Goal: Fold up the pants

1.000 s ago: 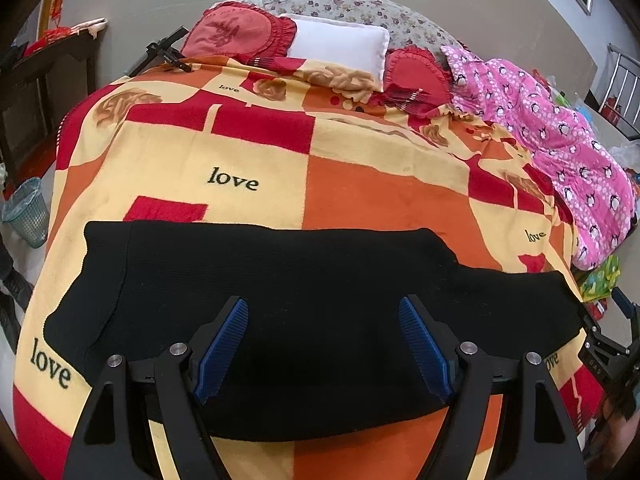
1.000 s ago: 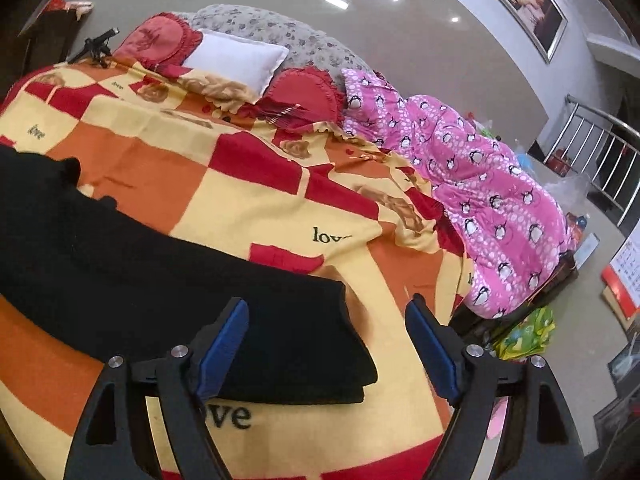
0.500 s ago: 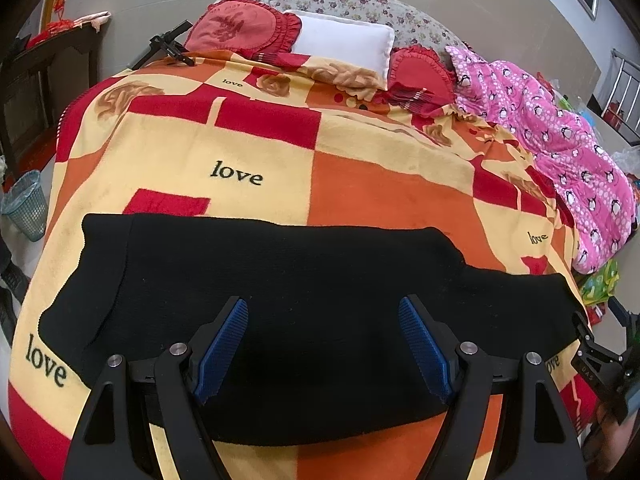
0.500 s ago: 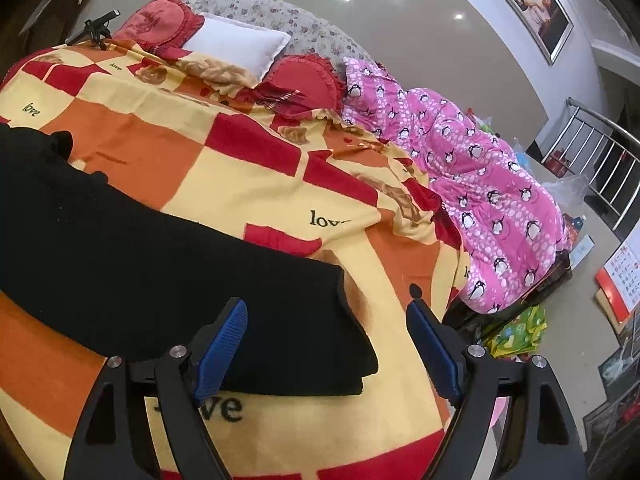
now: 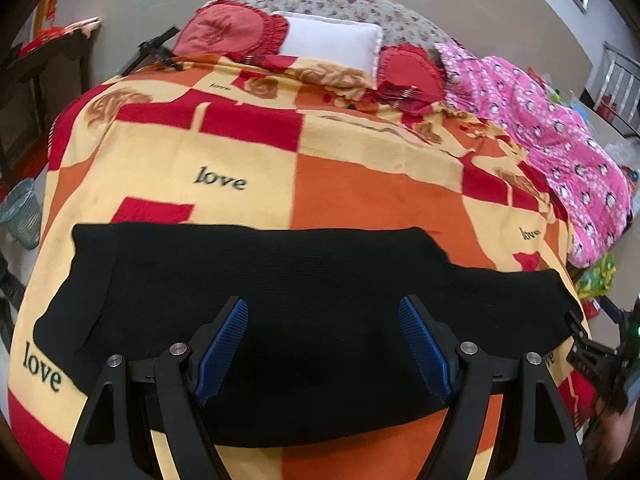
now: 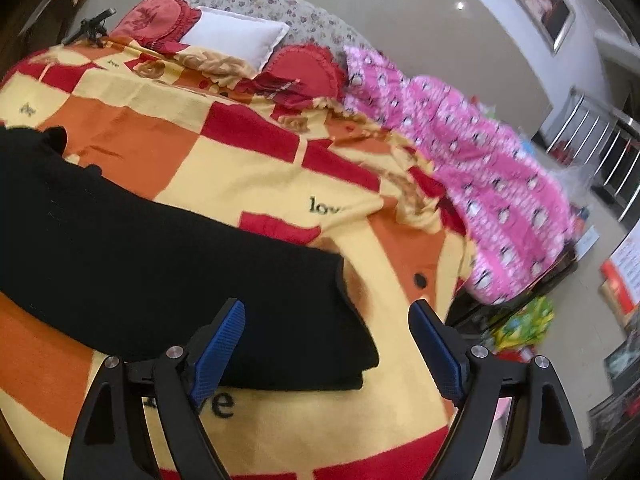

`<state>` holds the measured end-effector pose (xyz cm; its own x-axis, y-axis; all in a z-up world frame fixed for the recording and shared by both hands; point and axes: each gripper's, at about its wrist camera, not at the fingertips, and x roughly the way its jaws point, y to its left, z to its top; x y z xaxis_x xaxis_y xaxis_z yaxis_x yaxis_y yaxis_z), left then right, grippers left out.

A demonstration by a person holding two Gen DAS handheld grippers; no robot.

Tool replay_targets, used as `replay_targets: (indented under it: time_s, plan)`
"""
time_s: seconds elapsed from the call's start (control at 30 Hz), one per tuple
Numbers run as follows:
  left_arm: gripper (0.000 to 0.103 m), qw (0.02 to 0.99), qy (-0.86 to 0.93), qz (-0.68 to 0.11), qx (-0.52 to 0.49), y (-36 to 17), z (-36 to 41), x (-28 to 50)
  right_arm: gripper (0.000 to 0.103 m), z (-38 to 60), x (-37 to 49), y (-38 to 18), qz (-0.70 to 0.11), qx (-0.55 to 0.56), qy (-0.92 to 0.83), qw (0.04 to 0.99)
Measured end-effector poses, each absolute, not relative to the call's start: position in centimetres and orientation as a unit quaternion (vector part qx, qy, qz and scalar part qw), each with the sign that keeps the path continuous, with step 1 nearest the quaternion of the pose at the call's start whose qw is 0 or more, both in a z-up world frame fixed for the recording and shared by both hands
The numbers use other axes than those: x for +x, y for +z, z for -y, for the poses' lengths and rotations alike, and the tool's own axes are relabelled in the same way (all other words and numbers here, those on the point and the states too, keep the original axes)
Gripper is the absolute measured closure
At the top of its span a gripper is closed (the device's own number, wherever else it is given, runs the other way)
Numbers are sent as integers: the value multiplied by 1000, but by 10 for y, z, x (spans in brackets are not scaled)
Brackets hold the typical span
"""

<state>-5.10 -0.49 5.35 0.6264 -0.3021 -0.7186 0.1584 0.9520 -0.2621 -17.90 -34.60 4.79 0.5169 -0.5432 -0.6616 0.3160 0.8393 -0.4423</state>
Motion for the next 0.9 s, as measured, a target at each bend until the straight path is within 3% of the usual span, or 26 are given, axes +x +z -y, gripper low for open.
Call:
replay_targets:
  time_s: [0.27, 0.73, 0.8, 0.83, 0.87, 0.9]
  plan:
    - [25, 871, -198, -445, -61, 50, 51, -33, 18, 431, -211, 53, -420, 143, -163, 881]
    - [21, 874, -188, -448, -5, 25, 103, 4, 20, 450, -186, 13, -443, 210, -113, 865]
    - [17, 878, -186, -441, 5, 23, 110, 4, 30, 446, -185, 12, -440, 195, -118, 869]
    - [16, 879, -185, -438, 12, 22, 114, 4, 55, 444, -184, 12, -439, 191, -114, 871]
    - [16, 880, -183, -437, 17, 21, 117, 4, 67, 445, -182, 12, -436, 199, -108, 871]
    - [16, 881, -182, -436, 20, 20, 119, 4, 72, 446, -183, 12, -432, 205, -107, 872]
